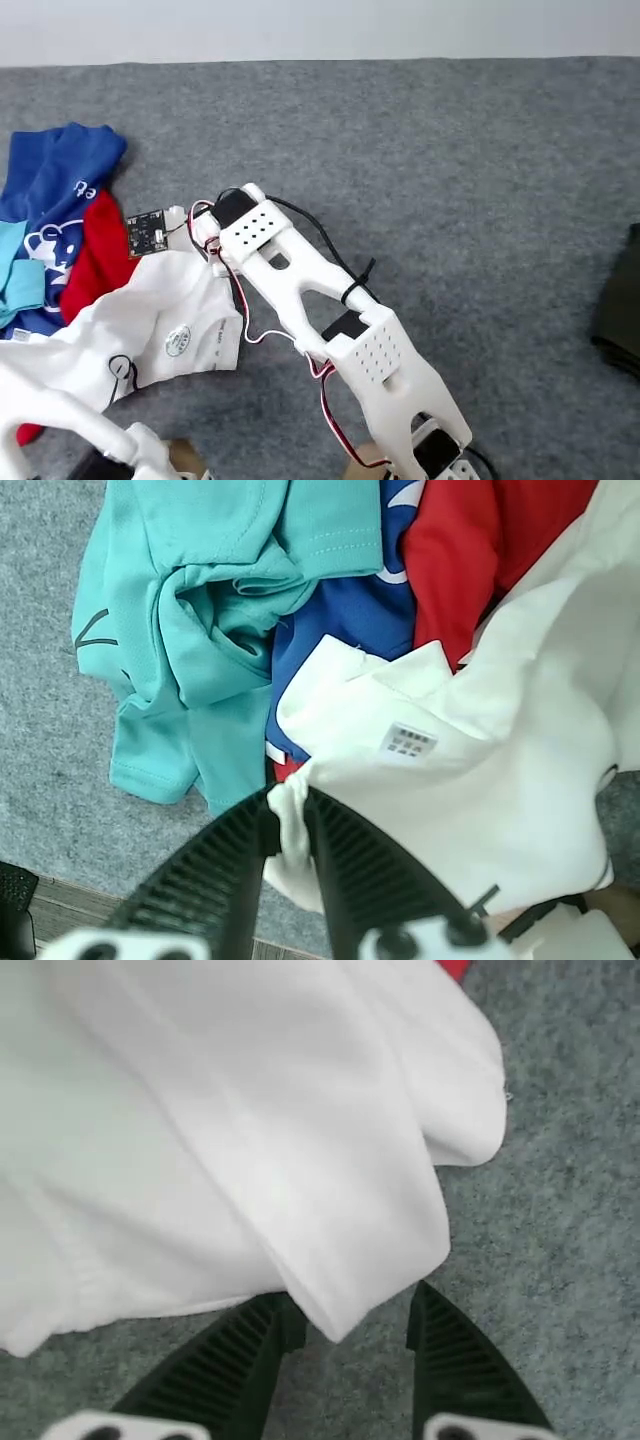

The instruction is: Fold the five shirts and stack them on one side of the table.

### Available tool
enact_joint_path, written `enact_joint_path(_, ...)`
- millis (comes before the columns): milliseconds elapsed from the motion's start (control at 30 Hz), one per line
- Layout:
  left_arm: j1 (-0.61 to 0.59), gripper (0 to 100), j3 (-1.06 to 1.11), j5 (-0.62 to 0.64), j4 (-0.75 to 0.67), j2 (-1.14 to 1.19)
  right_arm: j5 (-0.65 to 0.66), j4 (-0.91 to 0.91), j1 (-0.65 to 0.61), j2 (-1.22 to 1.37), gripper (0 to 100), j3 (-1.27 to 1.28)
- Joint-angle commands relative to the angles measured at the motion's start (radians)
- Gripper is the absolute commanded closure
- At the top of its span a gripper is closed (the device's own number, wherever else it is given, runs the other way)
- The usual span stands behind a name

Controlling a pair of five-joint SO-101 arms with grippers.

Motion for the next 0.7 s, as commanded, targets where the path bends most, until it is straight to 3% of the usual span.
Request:
enact_joint_path(0,-0.008,100,-0.004,-0.002,0.006,-0.034,0.02,0.024,-0.008,-0.033,82.0,-0.049)
enact_joint_path(667,-0.006,100,-0.004,-0.002,0.005,-0.028,0.048,0.081,-0.056,-0.088,86.2,-0.054)
